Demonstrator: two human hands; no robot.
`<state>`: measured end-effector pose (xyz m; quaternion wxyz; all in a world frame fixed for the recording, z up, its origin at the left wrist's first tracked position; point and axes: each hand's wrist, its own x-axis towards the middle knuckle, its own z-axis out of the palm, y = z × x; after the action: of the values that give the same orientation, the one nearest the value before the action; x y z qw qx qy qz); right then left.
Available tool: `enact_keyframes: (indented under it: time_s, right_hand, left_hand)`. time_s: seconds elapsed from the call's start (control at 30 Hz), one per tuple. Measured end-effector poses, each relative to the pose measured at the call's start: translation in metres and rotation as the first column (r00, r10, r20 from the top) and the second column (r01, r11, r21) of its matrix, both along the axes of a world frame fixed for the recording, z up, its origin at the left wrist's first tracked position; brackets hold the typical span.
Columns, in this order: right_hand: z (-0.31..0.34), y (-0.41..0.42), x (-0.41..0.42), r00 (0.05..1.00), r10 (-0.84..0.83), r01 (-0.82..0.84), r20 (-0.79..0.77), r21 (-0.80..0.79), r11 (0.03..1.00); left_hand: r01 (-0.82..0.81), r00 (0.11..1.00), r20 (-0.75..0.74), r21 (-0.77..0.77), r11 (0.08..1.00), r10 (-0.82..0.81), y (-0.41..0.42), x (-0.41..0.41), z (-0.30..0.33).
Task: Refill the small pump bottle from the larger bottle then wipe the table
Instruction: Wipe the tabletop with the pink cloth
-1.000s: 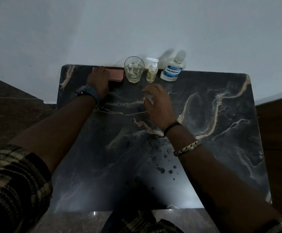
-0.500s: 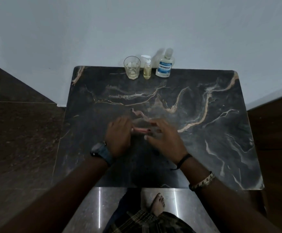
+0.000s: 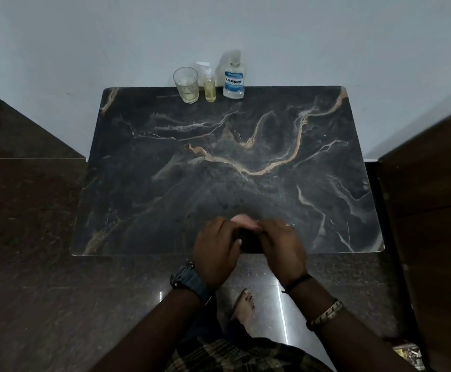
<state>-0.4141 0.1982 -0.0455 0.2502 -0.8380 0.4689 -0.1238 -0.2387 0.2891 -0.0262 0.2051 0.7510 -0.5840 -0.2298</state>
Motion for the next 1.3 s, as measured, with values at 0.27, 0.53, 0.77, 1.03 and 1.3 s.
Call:
enact_keyframes:
  time_s: [0.27, 0.53, 0.77, 1.03, 1.3]
  right_hand:
    - [-0.045, -0.018, -0.022, 0.975, -0.195, 0.203, -0.106, 0.076, 0.976]
    - [-0.082, 0.007, 0.065, 0.995, -0.071, 0.078, -0.076, 0.105, 0.991]
    - [-0.099, 0.064, 0.167, 0.915, 0.382, -0.38, -0.126, 0.047, 0.924]
    - [-0.09, 0.044, 0.057, 0.989, 0.099, -0.095, -0.107, 0.049, 0.994]
    - [-0.084, -0.077, 0.178, 0.985, -0.132, 0.145, -0.11, 0.117, 0.983]
  left_hand:
    - [-0.206, 0.978, 0.007, 0.075, 0.976, 0.206, 0.025, 0.049, -0.006]
    - [-0.254, 0.967, 0.024, 0.087, 0.963, 0.253, 0.048, 0.119, -0.007]
    - [-0.263, 0.964, 0.041, 0.065, 0.963, 0.261, 0.056, 0.177, -0.01]
    - [-0.303, 0.951, -0.031, 0.11, 0.947, 0.308, 0.051, 0.195, -0.02]
    - [-0.329, 0.944, 0.001, 0.082, 0.941, 0.33, 0.058, 0.197, -0.023]
